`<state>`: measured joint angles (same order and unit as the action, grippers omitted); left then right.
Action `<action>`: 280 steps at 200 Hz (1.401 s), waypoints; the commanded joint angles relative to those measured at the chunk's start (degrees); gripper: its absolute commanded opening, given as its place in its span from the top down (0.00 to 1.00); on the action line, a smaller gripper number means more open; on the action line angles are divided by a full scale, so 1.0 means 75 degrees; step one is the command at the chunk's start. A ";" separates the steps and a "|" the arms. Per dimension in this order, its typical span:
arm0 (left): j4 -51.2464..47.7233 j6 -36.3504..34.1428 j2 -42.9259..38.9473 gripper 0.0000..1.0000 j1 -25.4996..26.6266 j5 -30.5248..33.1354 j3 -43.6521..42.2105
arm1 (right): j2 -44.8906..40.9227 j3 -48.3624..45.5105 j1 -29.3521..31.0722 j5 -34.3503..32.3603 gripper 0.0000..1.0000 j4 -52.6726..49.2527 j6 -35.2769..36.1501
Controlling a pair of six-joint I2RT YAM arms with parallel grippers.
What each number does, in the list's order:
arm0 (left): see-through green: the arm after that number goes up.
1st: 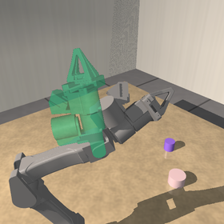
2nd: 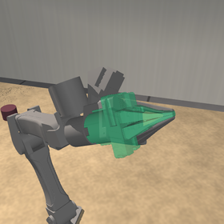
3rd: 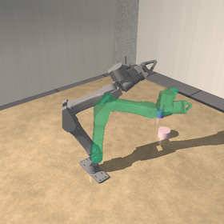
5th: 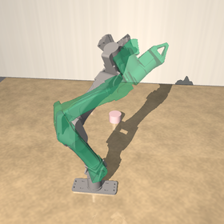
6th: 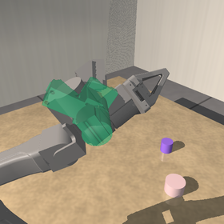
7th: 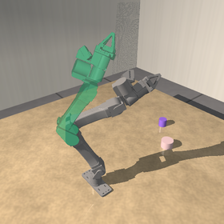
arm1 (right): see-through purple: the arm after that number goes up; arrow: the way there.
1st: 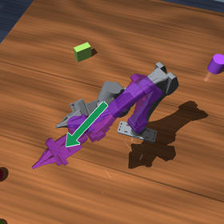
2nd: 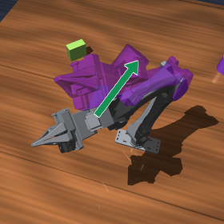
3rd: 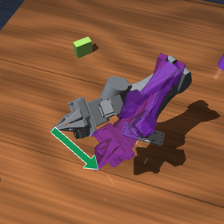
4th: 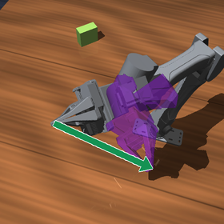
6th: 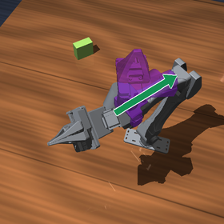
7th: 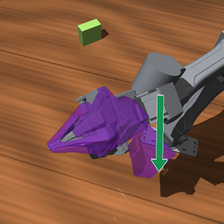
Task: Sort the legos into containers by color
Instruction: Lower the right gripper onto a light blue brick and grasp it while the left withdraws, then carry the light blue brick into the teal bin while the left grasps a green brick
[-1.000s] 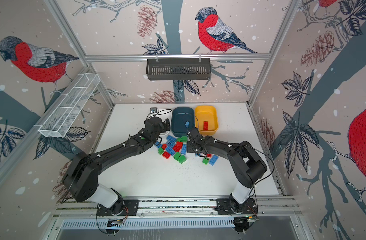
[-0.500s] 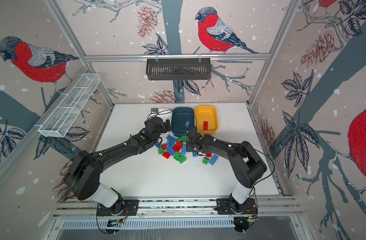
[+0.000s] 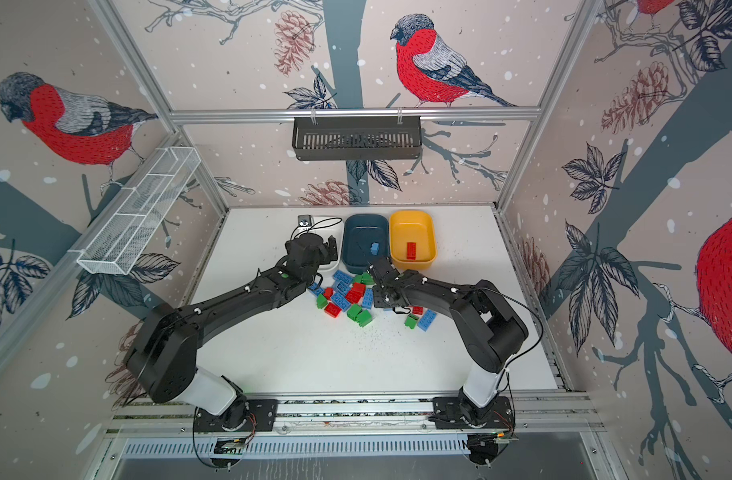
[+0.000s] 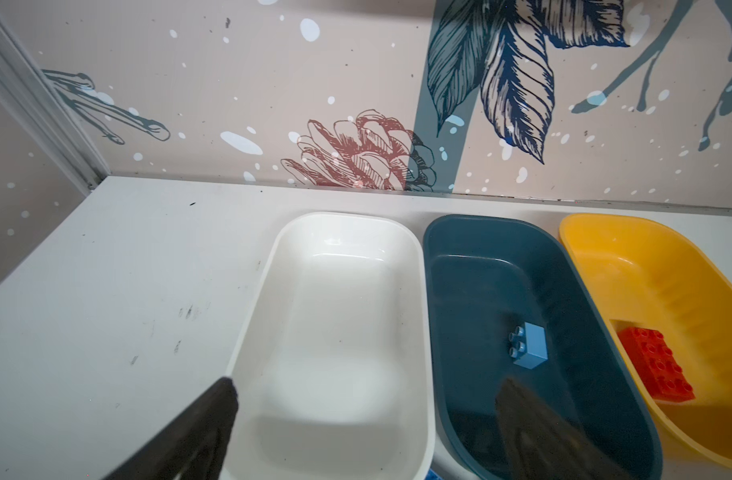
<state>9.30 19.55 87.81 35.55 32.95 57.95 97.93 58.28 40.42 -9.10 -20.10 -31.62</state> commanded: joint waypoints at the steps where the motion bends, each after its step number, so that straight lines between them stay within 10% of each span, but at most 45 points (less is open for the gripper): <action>1: 0.0119 0.0184 -0.0163 0.03 -0.0093 0.0126 -0.0195 | -0.0398 -0.0105 0.0024 -0.0241 0.75 0.0556 0.0246; 76: -0.0669 0.1560 -0.0415 0.03 -0.0280 0.0594 -0.0393 | 0.0402 0.1217 -0.0238 0.0224 0.77 0.2465 0.0456; 142: -0.1496 0.2125 -0.0493 0.03 -0.0393 -0.0715 -0.0810 | 0.2260 0.3378 -0.0805 0.0469 0.74 0.2322 0.0794; 194: -0.2312 0.2550 -0.0266 0.03 -0.0399 -0.1348 -0.0788 | 0.2497 0.4169 -0.0931 0.0812 0.32 0.1771 0.0863; 280: -0.3295 0.2887 0.0255 0.25 -0.0392 -0.3812 -0.0912 | 0.0230 0.2063 -0.0743 0.0339 0.00 0.2335 0.0347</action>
<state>-13.69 41.74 88.77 32.69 12.49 52.14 102.00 76.55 34.74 -3.77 -5.37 -26.06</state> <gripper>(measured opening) 0.777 1.000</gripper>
